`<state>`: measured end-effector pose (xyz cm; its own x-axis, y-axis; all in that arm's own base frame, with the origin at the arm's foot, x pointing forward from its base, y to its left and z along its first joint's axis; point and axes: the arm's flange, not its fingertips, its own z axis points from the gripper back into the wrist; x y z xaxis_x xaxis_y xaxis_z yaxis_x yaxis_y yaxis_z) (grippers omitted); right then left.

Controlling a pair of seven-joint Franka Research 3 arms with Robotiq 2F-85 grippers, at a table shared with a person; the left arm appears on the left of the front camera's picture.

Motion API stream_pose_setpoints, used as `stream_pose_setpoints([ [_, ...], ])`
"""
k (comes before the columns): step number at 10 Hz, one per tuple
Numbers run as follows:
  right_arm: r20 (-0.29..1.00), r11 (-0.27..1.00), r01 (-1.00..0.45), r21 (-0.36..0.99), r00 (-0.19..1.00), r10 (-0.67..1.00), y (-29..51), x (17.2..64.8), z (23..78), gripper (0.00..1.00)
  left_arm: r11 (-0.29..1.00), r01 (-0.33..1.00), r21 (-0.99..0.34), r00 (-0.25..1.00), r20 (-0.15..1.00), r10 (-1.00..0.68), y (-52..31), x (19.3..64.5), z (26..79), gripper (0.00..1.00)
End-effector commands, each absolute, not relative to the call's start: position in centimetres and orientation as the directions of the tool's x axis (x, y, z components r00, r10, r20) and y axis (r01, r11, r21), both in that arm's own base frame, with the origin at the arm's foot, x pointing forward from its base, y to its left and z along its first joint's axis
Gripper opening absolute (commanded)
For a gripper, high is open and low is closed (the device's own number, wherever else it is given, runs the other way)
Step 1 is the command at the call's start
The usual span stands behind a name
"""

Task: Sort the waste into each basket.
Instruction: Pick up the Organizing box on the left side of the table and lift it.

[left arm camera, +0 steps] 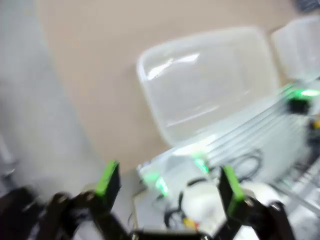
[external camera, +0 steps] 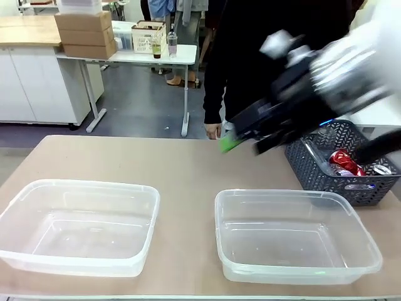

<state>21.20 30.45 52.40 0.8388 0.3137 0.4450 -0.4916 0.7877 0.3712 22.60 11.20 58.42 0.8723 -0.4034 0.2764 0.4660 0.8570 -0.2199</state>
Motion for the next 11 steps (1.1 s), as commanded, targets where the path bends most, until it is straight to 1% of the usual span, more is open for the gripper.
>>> stream_pose_setpoints([
  [1,0.511,0.773,-0.568,0.283,0.771,0.379,32.3,24.0,52.7,1.00,0.870,0.441,-0.221,0.887,0.255,-0.385,12.0,22.8,55.9,1.00],
  [2,0.445,0.788,-0.492,0.371,0.839,0.314,30.4,21.2,52.4,1.00,0.823,0.458,-0.336,0.854,0.425,-0.301,11.7,23.8,55.8,1.00],
  [3,0.445,0.788,-0.492,0.371,0.839,0.314,30.4,21.2,52.4,1.00,0.869,0.454,-0.195,0.882,0.239,-0.407,12.0,22.4,57.3,1.00],
  [4,0.445,0.788,-0.492,0.371,0.839,0.314,30.4,21.2,52.4,1.00,0.869,0.454,-0.195,0.882,0.239,-0.407,12.0,22.4,57.3,1.00],
  [5,0.452,0.775,-0.541,0.327,0.809,0.375,33.1,21.4,51.5,1.00,0.858,0.453,-0.243,0.879,0.284,-0.383,12.3,23.0,56.0,1.00],
  [6,0.343,0.817,-0.518,0.255,0.838,0.425,38.4,21.6,51.5,1.00,0.802,0.534,-0.270,0.840,0.281,-0.464,9.8,25.3,55.0,1.00],
  [7,0.301,0.841,-0.481,0.248,0.863,0.405,42.7,22.3,51.0,1.00,0.792,0.551,-0.264,0.833,0.234,-0.501,7.4,26.2,53.3,1.00],
  [8,0.249,0.883,-0.422,0.204,0.895,0.370,45.9,23.1,49.9,1.00,0.784,0.561,-0.264,0.828,0.180,-0.532,5.9,26.1,51.3,1.00],
  [9,0.195,0.921,-0.380,0.086,0.913,0.359,48.3,23.4,48.4,1.00,0.777,0.559,-0.288,0.828,0.147,-0.541,4.7,25.9,49.6,1.00],
  [10,0.164,0.930,-0.367,-0.027,0.916,0.366,49.6,23.8,46.9,1.00,0.790,0.551,-0.269,0.832,0.099,-0.547,3.2,26.0,48.0,1.00],
  [11,0.210,0.915,-0.399,-0.054,0.892,0.401,48.1,24.3,47.0,1.00,0.832,0.500,-0.241,0.862,0.046,-0.505,2.5,26.4,47.9,1.00],
])
